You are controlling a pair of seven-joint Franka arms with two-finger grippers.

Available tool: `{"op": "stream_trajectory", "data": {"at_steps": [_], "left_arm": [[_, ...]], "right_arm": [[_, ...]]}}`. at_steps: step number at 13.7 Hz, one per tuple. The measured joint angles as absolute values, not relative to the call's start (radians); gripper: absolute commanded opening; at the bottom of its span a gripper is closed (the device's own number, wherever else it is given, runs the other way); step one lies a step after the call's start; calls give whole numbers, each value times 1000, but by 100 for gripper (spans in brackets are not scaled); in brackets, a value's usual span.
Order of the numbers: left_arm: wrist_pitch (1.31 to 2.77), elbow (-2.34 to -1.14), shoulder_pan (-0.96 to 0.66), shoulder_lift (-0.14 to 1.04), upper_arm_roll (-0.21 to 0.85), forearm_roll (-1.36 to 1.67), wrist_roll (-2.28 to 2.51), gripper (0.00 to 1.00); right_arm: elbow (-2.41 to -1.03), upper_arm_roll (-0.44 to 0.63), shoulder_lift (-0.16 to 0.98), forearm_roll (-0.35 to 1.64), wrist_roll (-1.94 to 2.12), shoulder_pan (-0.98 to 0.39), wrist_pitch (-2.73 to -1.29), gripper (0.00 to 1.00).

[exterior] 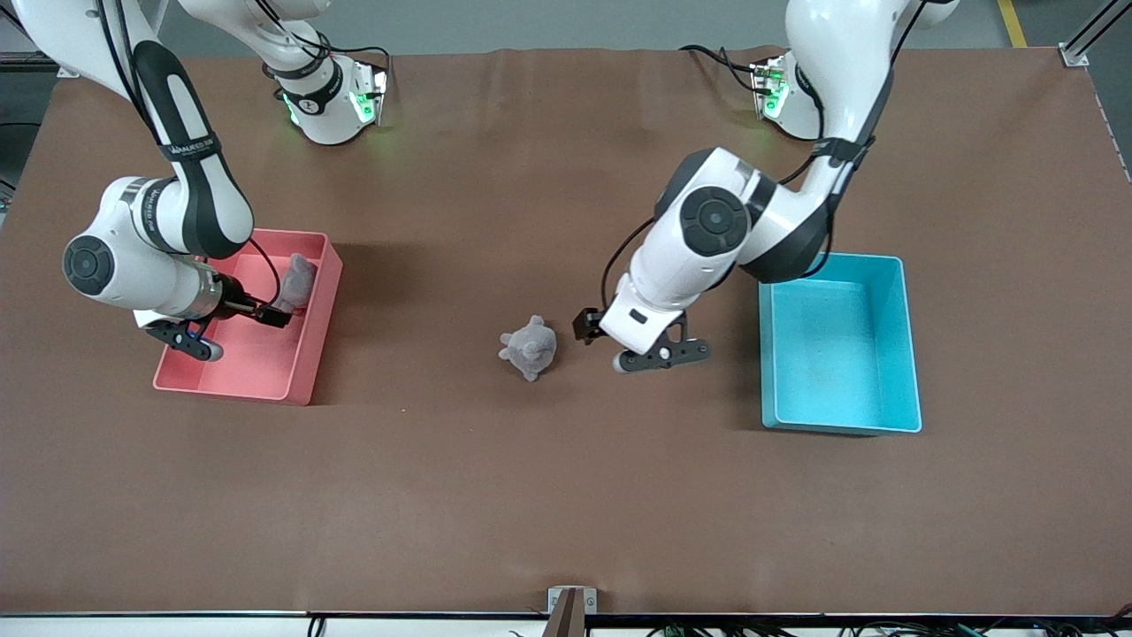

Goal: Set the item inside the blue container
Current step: 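Grasp the plush with the left gripper while the right gripper grasps another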

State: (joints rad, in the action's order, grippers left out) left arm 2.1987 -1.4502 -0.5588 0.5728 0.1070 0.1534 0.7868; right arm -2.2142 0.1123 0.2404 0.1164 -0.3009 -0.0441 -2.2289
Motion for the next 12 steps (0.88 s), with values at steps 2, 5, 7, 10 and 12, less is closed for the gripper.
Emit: {"op": "stream_trajectory", "data": {"at_steps": [2,5,7,10,12], "left_arm": [[2274,-1441,-586,620,107,153,828,95],[2371,-1438,-618,676,108,153,847,90],[2427,-1437,-637,704,108,153,875,90],[2484,-1435,-669,739,108,153,917,90],[2518,-1434,-684,761,108,153,928,90]], "right_arm": [[-2229,106,241,133,-301,-44,-2229,99],[-2251,100,248,157,-301,-44,-2228,99],[-2255,98,258,157,-301,-44,-2227,99],[-2266,98,283,157,-290,-44,-2225,100],[-2267,100,301,157,-283,-43,-2224,100]]}}
